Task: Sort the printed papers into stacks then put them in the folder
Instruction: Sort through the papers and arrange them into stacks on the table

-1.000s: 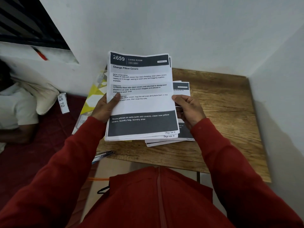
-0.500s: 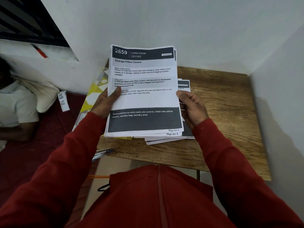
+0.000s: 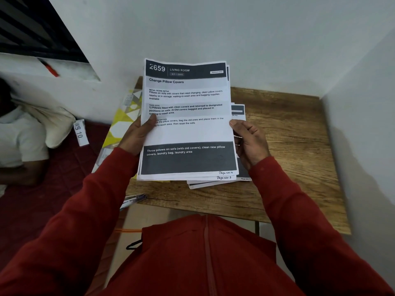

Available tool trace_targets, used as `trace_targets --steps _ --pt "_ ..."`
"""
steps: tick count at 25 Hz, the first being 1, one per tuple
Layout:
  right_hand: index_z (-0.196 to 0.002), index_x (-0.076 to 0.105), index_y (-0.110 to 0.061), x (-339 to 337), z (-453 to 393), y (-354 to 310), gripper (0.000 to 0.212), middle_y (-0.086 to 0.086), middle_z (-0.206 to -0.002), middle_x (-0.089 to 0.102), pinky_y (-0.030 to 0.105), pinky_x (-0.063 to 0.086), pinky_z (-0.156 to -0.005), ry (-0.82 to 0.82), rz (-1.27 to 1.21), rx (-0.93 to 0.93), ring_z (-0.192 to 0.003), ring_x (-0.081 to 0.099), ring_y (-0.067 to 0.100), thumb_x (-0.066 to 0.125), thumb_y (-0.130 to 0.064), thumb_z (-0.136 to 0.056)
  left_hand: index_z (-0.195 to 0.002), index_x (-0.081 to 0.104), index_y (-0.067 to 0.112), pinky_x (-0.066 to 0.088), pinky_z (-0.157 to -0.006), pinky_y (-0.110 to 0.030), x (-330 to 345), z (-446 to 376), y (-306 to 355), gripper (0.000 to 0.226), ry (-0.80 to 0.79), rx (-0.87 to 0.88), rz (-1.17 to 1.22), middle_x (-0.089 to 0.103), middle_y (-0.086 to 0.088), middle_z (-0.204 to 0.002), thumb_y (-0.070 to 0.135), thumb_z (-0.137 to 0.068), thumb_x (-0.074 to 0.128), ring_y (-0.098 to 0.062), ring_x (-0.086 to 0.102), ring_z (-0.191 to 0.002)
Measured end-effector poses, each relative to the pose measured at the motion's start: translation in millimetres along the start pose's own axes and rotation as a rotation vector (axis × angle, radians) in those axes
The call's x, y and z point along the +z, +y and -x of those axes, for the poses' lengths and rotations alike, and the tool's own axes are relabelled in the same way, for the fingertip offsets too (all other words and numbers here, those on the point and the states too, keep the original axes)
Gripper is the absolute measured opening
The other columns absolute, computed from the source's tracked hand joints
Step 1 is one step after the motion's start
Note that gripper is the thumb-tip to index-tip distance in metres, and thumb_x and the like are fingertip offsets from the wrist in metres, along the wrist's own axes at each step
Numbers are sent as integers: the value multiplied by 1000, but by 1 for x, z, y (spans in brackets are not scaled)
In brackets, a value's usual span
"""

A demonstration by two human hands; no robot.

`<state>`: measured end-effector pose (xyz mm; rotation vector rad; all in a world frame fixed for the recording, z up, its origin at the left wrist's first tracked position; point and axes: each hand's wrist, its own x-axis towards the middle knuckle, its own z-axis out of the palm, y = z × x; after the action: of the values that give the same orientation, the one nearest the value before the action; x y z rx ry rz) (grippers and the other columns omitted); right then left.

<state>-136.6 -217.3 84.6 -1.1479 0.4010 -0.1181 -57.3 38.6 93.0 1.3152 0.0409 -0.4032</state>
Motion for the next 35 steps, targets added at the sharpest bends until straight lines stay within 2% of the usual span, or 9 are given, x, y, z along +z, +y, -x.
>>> trace_targets --steps 6,8,12,15,18,20,26,30,35 --pt "-86 74 -14 -3 -3 10 28 15 -82 57 30 32 -61 17 -5 27 -68 42 19 82 -35 -70 -134 50 9 57 -77 -28 -3 -2 -5 36 -7 -55 -10 72 0 -110 21 -101 44 -16 70 -96" --pt "-86 74 -14 -3 -2 11 23 12 -79 63 31 35 -62 20 -9 35 -69 46 21 81 -32 -73 -133 51 10 57 -78 -29 -4 -2 -8 35 -6 -52 -10 70 -3 -115 21 -100 45 -17 70 -98" --pt "-83 73 -17 -3 1 9 5 4 -76 70 31 40 -64 19 23 37 -66 53 22 72 -22 -85 -138 48 9 55 -91 -36 -6 -2 -11 40 -9 -36 -2 62 -12 -130 22 -99 48 -25 64 -111" --pt "-81 70 -19 0 6 4 12 0 -74 71 27 49 -56 18 95 31 -59 61 16 64 -18 -91 -135 50 12 52 -97 -40 -7 -1 -13 36 -25 -13 -13 60 -12 -132 21 -100 47 -27 61 -116" --pt "-90 68 -22 1 9 5 2 9 -85 73 30 53 -60 9 151 13 -68 66 20 70 -21 -88 -134 50 10 54 -94 -39 -7 2 -16 36 -9 -3 -48 62 -13 -129 18 -99 49 -29 62 -114" --pt "-91 67 -22 1 10 6 8 18 -88 72 36 52 -68 2 179 -11 -75 67 25 73 -19 -86 -131 52 11 57 -88 -36 -5 6 -16 34 4 -5 -56 66 -10 -123 17 -98 51 -26 65 -107" --pt "-90 64 -20 1 10 9 9 7 -78 75 27 54 -64 -12 198 -38 -67 70 15 69 -13 -88 -125 56 13 58 -82 -34 -5 10 -16 29 9 2 -78 70 -4 -116 10 -97 52 -21 69 -99" --pt "-88 64 -18 0 9 12 7 12 -82 74 30 55 -65 -20 180 -36 -68 69 19 69 -14 -89 -124 57 15 58 -74 -29 -5 13 -15 27 5 -29 -50 72 -1 -111 15 -98 51 -18 71 -95" --pt "-99 60 4 0 5 20 23 15 -84 73 31 56 -68 -10 212 -21 -71 69 20 67 -16 -91 -120 60 17 57 -75 -26 -13 12 -19 25 28 -35 -62 73 1 -109 21 -98 50 -15 70 -95"
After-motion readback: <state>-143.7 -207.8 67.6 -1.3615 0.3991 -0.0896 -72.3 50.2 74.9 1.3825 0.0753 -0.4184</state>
